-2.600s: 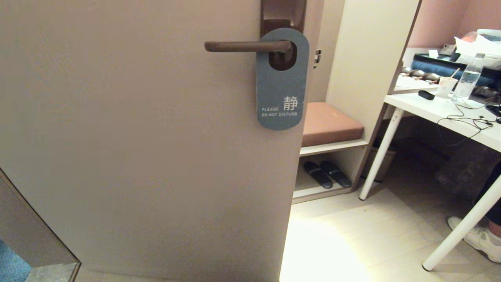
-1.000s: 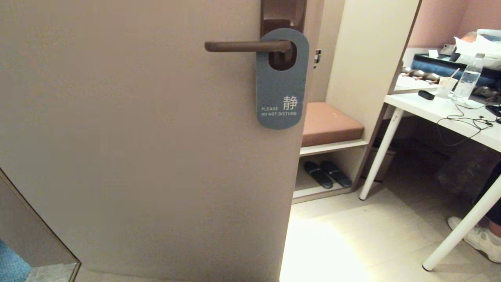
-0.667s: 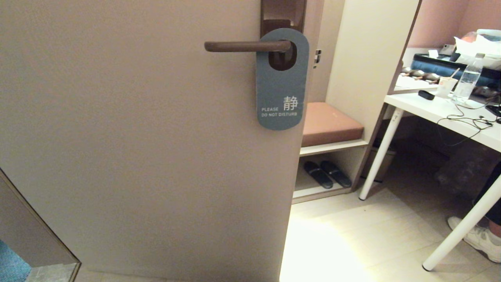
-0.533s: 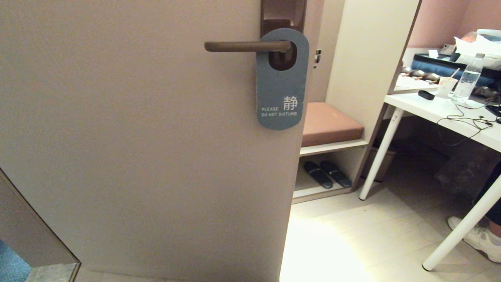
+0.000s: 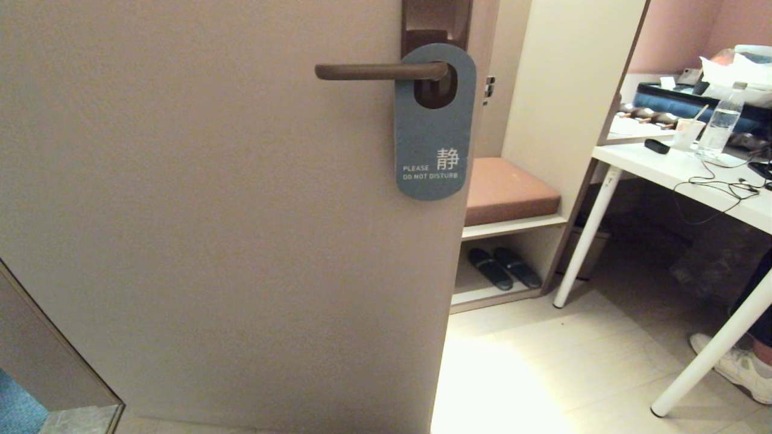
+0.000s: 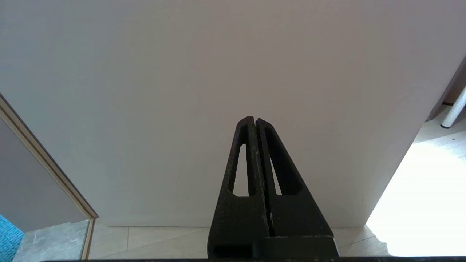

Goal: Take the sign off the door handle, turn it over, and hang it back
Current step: Take down the sign

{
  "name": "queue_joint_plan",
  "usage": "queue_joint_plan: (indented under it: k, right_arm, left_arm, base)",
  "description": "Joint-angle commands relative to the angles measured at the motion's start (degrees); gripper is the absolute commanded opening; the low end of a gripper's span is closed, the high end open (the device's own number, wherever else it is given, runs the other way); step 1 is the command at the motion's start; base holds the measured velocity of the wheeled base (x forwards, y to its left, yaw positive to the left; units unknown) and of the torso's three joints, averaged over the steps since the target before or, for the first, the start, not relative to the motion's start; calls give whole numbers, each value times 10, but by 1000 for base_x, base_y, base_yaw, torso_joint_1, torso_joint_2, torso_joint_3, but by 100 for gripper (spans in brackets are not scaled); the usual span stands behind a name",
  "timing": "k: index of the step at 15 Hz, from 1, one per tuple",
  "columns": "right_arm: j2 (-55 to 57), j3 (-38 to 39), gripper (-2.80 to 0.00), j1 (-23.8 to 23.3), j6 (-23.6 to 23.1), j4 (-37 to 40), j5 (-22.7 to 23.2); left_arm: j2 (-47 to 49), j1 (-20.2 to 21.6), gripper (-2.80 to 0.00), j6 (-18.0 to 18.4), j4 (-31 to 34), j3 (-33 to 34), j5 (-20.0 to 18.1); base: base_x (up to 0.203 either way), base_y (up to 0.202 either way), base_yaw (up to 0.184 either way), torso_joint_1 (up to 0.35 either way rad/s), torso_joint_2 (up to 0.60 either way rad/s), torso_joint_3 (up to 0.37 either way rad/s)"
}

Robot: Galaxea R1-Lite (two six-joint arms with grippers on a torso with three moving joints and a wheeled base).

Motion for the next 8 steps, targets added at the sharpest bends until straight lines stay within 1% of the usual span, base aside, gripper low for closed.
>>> queue_joint_plan:
  k: [1, 3, 4, 6, 8]
  right_arm:
    - [53, -6, -280, 1, 12, 0, 15]
    - [114, -25, -280, 5, 42, -5, 35]
    - [148, -35, -280, 17, 53, -14, 40]
    - [218, -62, -280, 29, 63, -39, 38]
    - [289, -98, -280, 30, 74, -62, 22]
  left_arm:
    - [1, 0, -280, 0, 0, 0, 0]
    - [1, 0, -280, 0, 0, 0, 0]
    - [1, 0, -280, 0, 0, 0, 0]
    - [1, 0, -280, 0, 0, 0, 0]
    - [1, 0, -280, 0, 0, 0, 0]
  base:
    - [0, 0, 0, 0, 0, 0]
    - [0, 0, 0, 0, 0, 0]
    - [0, 0, 0, 0, 0, 0]
    - [0, 0, 0, 0, 0, 0]
    - [0, 0, 0, 0, 0, 0]
